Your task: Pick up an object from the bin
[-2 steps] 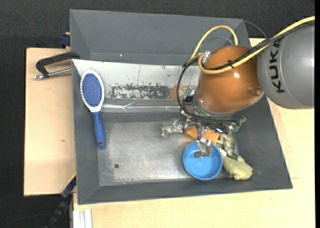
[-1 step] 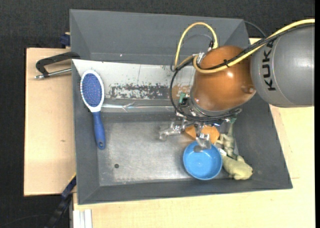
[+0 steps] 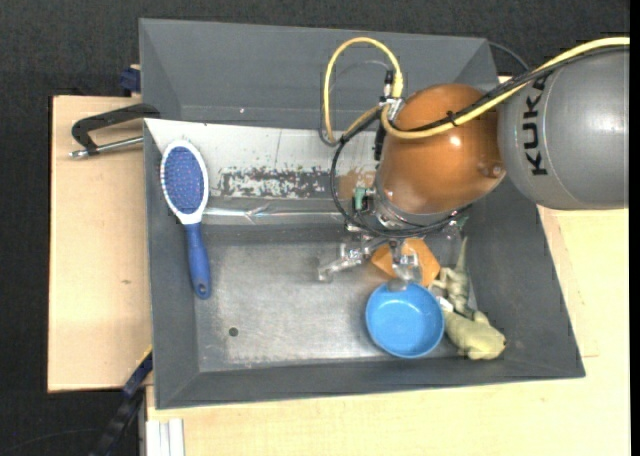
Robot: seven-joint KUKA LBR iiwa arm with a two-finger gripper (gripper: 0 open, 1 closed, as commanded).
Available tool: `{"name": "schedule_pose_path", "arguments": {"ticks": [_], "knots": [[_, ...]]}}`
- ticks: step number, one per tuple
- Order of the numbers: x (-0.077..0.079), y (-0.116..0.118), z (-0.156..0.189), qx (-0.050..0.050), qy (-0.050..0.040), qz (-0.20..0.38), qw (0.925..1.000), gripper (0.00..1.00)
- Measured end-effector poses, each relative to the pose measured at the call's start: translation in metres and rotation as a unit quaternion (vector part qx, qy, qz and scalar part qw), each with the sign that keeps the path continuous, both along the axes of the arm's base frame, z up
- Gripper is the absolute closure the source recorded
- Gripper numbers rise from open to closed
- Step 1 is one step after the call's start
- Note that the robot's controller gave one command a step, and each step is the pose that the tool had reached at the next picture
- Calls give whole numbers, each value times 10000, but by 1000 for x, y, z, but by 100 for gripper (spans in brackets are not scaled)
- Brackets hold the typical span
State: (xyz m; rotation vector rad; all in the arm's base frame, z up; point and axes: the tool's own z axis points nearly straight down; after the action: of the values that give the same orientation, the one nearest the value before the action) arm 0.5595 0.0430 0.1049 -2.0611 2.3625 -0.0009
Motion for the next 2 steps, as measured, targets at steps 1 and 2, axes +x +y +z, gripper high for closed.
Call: {"name": "schedule_pose_path", "arguments": {"ticks": [1, 2], "knots": [[-39, 0, 4, -9, 28, 811, 9967, 0], [-19, -1, -12, -7, 3, 1515, 9885, 0]]}}
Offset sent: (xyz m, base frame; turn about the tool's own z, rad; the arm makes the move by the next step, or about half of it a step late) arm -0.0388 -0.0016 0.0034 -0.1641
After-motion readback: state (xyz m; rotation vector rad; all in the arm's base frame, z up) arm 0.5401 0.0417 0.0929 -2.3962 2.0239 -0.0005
